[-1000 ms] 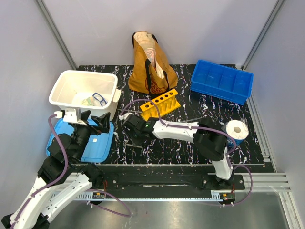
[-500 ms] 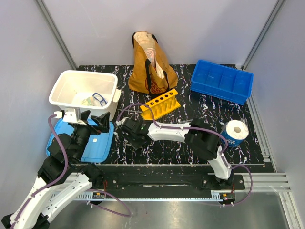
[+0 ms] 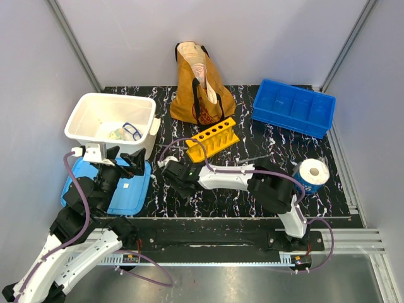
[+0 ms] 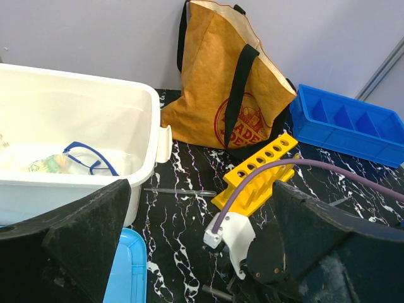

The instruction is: Organize the chemistry lab equipment

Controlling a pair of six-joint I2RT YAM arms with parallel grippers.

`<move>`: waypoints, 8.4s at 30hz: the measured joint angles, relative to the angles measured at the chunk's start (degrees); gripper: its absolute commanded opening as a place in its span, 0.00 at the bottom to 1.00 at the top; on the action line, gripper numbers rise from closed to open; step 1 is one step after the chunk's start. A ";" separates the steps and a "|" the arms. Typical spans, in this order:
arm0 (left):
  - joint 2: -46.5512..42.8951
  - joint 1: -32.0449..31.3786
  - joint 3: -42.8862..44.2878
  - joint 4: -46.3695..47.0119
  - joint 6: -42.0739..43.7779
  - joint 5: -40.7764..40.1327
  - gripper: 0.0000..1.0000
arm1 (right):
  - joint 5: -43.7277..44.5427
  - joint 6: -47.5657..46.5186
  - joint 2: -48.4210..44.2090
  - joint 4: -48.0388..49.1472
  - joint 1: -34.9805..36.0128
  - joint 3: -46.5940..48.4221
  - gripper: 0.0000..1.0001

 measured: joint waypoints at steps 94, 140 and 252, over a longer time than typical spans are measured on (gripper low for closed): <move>9.73 0.00 -1.31 -2.78 2.67 -2.86 0.97 | 4.31 -4.39 29.33 -16.13 -68.35 60.87 0.03; 8.98 0.00 -1.77 -2.97 2.51 -1.75 0.99 | -3.26 -1.36 -5.99 -17.27 -65.35 24.96 0.40; 6.08 0.00 -1.44 -3.50 1.77 0.81 0.98 | -8.20 -6.54 13.33 -17.07 -77.48 46.14 0.00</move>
